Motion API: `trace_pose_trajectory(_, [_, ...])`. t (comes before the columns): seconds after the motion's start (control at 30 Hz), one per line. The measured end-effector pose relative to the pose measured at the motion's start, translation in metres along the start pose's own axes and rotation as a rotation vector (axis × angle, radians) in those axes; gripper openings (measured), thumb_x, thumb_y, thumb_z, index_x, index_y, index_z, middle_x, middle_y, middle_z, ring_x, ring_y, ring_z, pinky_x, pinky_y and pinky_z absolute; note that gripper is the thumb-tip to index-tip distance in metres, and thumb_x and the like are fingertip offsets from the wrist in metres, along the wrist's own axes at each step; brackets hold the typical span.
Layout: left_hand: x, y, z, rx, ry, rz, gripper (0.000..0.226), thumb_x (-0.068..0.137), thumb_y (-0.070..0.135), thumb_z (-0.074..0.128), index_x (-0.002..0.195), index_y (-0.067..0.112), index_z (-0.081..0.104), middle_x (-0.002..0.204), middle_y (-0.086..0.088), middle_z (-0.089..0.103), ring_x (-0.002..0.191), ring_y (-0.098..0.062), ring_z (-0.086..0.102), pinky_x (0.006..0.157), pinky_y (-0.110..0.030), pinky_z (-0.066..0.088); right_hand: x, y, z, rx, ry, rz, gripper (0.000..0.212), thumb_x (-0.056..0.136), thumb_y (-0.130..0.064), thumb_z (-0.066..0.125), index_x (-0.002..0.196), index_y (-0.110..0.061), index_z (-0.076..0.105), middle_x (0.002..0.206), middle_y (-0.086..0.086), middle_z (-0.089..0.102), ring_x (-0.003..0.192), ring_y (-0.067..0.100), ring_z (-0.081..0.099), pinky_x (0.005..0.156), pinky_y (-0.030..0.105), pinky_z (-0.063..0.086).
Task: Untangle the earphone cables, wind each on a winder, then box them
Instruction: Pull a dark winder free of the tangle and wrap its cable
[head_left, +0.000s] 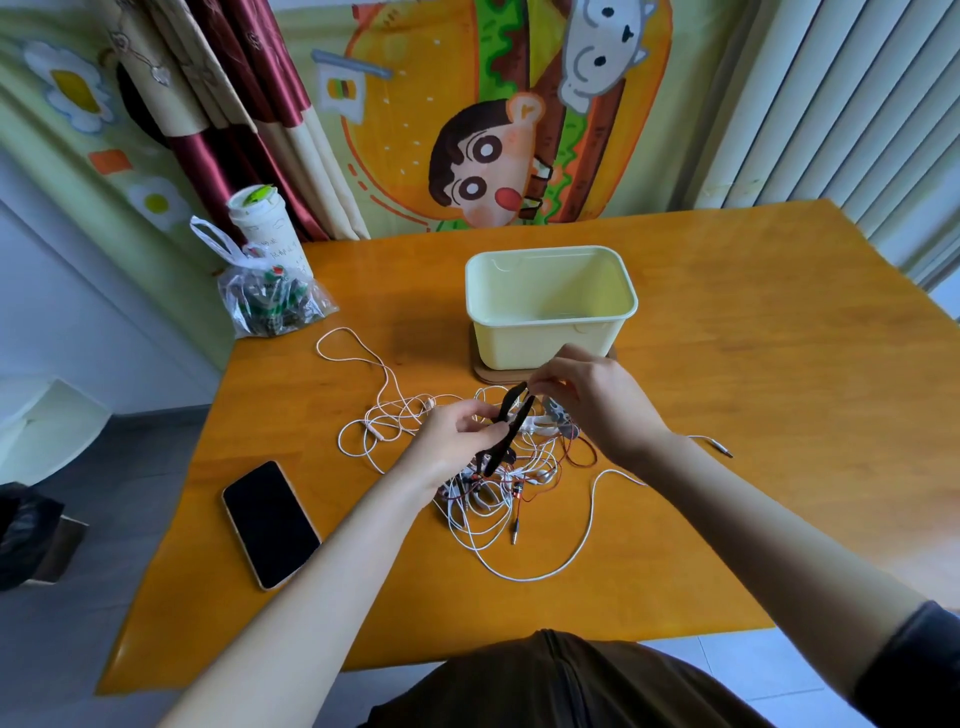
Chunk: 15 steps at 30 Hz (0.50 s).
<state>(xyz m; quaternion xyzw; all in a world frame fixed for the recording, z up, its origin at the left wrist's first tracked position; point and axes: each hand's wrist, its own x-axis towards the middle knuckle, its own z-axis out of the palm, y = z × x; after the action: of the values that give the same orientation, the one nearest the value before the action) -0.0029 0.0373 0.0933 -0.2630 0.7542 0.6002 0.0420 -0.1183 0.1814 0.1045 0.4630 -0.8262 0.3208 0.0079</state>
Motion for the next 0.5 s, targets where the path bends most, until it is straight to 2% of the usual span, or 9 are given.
trace_pose_trajectory(0.2, [-0.002, 0.007, -0.007, -0.066, -0.07, -0.085, 0.013, 0.091, 0.026, 0.061, 0.104, 0.025, 0.06, 0.097, 0.005, 0.066, 0.092, -0.002, 0.057, 0.086, -0.031, 0.037, 0.011, -0.002, -0.002, 0.099, 0.043, 0.041, 0.011, 0.087, -0.014, 0.064, 0.088, -0.01, 0.074, 0.085, -0.006, 0.058, 0.075, 0.014, 0.059, 0.071, 0.029, 0.049])
trace_pose_trajectory(0.33, [0.002, 0.004, -0.017, -0.05, -0.103, -0.123, 0.014, 0.089, 0.031, 0.064, 0.103, 0.027, 0.064, 0.105, 0.003, 0.069, 0.108, -0.013, 0.058, 0.088, -0.034, 0.042, 0.014, 0.001, 0.002, 0.155, 0.013, 0.089, 0.01, 0.086, -0.015, 0.065, 0.088, -0.011, 0.074, 0.086, -0.003, 0.06, 0.072, 0.007, 0.055, 0.068, 0.014, 0.043])
trace_pose_trajectory(0.5, [0.007, -0.002, -0.026, -0.121, -0.168, -0.157, 0.02, 0.088, 0.026, 0.065, 0.106, 0.017, 0.068, 0.105, -0.005, 0.071, 0.104, -0.018, 0.062, 0.091, -0.037, 0.045, 0.015, 0.003, 0.01, 0.31, -0.015, 0.191, 0.013, 0.085, -0.019, 0.067, 0.089, -0.009, 0.074, 0.086, -0.004, 0.065, 0.075, -0.004, 0.057, 0.069, 0.003, 0.041])
